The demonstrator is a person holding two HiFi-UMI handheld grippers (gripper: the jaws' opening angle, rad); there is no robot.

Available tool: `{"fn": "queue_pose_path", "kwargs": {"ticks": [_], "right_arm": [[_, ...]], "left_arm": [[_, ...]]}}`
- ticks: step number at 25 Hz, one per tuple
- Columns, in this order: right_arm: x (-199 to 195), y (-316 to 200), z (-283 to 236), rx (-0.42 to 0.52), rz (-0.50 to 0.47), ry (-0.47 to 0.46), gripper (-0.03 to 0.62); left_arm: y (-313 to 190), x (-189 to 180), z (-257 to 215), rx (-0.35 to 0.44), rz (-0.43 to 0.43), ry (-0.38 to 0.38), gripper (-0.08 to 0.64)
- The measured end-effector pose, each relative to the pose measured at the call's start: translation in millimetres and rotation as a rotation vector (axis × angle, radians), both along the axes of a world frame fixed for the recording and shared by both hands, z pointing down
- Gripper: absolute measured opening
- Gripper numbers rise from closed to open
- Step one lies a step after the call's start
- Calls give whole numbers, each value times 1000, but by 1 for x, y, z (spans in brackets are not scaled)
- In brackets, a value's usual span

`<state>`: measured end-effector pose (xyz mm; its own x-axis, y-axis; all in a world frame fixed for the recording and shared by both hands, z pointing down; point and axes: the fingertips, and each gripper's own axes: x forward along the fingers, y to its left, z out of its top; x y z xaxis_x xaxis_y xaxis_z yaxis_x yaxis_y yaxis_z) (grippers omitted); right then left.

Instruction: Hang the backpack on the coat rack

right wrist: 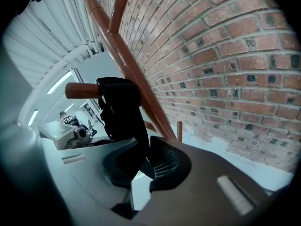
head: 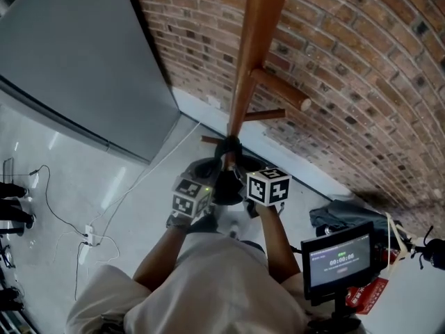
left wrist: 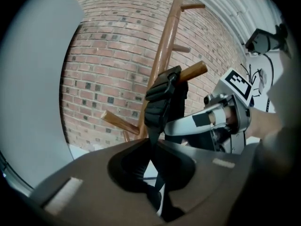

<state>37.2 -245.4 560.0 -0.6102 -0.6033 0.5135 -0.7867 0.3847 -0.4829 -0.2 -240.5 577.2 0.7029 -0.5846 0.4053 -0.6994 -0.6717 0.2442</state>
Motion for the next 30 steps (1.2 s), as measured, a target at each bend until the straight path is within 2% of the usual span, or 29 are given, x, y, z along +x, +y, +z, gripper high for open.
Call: {"fn": "queue_pose_path", "kwargs": {"ticks": [11, 21, 27, 30], "right_arm": [[-6, -9, 5, -2, -1, 19, 37], [-2, -7, 3, -17, -20, 28, 38], [1, -4, -2, -15, -21, 5, 58], [6, 0, -4, -13, -41, 4, 95]], "left_arm": [[-9, 13, 8, 4, 34, 32, 13], [-9, 12, 10, -8, 27, 14, 26], [-11, 6, 4, -11, 42, 33, 82], [-12, 5, 3, -4, 54, 27, 109]]}}
